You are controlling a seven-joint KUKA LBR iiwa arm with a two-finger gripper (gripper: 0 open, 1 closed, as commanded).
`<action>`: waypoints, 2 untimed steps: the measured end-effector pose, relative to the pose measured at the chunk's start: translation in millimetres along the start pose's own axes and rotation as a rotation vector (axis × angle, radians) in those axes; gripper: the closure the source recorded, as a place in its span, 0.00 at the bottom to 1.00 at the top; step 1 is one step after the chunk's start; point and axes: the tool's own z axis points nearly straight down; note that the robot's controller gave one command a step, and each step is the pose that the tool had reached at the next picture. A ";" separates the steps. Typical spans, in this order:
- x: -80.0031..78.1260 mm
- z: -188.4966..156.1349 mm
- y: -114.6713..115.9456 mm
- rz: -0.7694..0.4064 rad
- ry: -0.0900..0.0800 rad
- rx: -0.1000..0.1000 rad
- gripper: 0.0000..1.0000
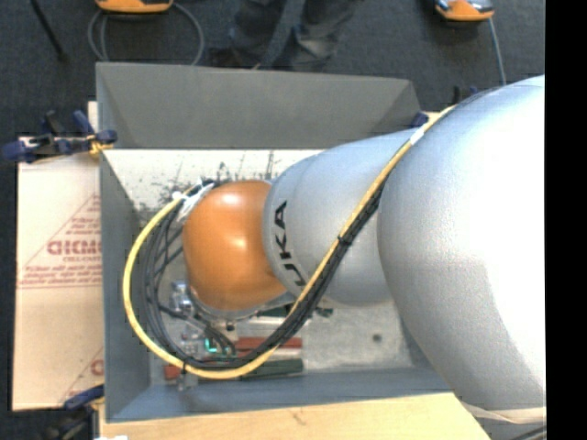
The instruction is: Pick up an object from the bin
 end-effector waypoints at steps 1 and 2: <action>-19.6 64.0 -64.7 -0.091 -0.011 0.001 0.00; -17.9 62.2 -60.5 -0.094 -0.009 -0.002 1.00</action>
Offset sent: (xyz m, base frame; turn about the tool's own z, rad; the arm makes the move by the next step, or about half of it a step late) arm 0.0168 -0.0603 -0.0629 -0.0981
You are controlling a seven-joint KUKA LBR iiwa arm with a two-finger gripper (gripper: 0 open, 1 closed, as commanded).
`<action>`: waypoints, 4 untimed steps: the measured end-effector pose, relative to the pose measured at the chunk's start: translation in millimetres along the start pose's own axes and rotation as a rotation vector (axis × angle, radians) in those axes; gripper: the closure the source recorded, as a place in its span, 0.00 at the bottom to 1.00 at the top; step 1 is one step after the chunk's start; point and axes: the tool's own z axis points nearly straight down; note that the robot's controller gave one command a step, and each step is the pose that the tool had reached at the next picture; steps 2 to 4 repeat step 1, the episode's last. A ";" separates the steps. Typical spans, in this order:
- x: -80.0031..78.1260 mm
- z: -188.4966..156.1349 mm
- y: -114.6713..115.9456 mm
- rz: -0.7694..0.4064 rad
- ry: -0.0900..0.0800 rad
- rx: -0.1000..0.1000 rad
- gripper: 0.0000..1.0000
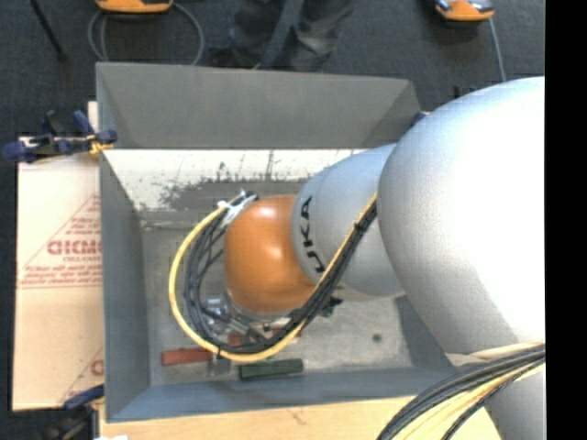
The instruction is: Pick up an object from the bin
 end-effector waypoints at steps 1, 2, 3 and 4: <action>-9.7 -236.4 -32.3 0.071 -0.009 0.001 1.00; -9.7 -236.4 -32.3 0.071 -0.009 0.001 1.00; -9.7 -236.4 -32.3 0.071 -0.009 0.001 1.00; -9.7 -236.4 -32.3 0.071 -0.009 0.001 1.00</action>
Offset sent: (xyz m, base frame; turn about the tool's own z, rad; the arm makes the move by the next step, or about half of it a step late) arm 0.0097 -0.0308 0.2313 0.0658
